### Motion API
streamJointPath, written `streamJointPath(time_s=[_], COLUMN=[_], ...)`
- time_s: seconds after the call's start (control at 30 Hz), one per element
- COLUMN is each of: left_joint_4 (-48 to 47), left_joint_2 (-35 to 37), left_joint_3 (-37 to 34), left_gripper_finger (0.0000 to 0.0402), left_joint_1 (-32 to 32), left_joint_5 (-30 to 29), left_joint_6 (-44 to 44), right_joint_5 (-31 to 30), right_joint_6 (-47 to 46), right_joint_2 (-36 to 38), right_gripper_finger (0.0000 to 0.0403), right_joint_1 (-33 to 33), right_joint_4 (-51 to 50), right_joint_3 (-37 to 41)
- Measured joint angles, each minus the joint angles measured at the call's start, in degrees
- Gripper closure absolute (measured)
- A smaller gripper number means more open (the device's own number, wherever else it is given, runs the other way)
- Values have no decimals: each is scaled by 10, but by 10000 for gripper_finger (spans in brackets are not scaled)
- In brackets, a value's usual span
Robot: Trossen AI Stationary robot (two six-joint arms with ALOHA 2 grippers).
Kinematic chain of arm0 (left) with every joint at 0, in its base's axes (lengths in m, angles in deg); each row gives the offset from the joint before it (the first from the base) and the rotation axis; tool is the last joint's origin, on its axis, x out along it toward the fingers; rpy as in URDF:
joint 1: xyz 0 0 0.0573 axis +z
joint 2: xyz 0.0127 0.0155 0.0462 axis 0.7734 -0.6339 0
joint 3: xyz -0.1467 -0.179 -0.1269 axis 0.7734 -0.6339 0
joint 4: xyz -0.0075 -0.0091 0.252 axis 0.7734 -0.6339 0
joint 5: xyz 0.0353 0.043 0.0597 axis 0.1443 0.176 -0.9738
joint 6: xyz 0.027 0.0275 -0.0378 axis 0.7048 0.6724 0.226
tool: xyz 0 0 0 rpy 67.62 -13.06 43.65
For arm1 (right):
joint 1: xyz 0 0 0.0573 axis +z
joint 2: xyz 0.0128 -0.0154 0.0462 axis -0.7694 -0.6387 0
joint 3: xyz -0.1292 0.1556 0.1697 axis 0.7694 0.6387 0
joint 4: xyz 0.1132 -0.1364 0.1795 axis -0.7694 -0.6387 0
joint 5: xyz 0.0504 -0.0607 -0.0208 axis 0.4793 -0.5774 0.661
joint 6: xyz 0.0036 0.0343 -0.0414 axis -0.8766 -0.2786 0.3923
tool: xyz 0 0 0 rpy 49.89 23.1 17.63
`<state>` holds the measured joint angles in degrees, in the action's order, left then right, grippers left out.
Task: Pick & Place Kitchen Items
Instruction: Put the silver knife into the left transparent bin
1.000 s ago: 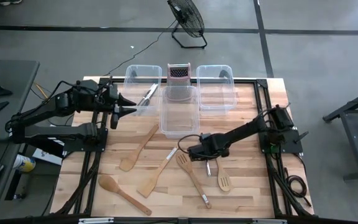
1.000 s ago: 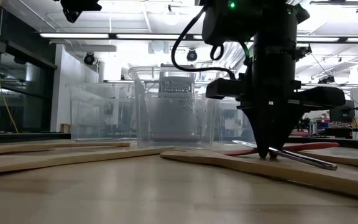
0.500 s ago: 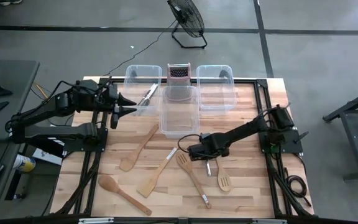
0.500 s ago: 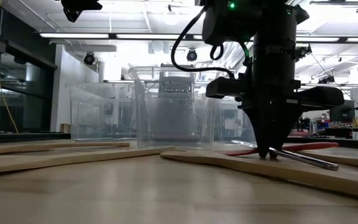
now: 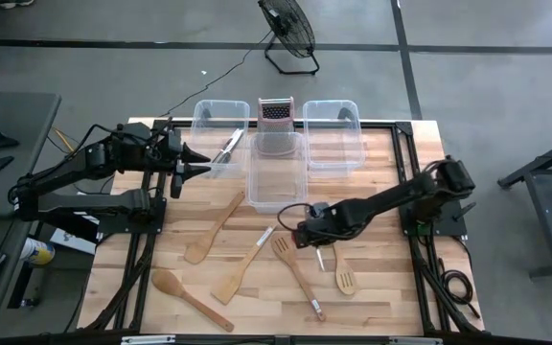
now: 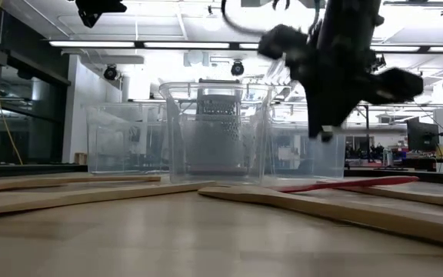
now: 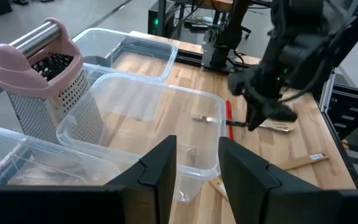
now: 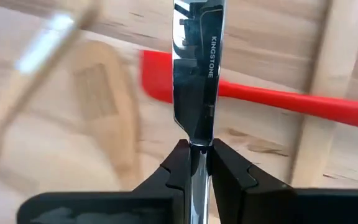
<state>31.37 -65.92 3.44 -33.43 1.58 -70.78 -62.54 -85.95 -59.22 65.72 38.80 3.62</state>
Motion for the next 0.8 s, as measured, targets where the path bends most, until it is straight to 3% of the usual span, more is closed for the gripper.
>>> streamJointPath(time_s=[0.47,0.8], left_joint_4=[19,46], left_joint_2=[-26,-40], left_joint_3=[0,0], left_gripper_finger=[282,282], left_joint_1=[0,0], left_joint_5=[0,-1], left_joint_6=[-15,-17], right_joint_5=[-135,-119], right_joint_6=[80,108], right_joint_2=[154,179], right_gripper_finger=[369,369], right_joint_1=[14,0], right_joint_4=[32,-38], right_joint_3=[-1,-1])
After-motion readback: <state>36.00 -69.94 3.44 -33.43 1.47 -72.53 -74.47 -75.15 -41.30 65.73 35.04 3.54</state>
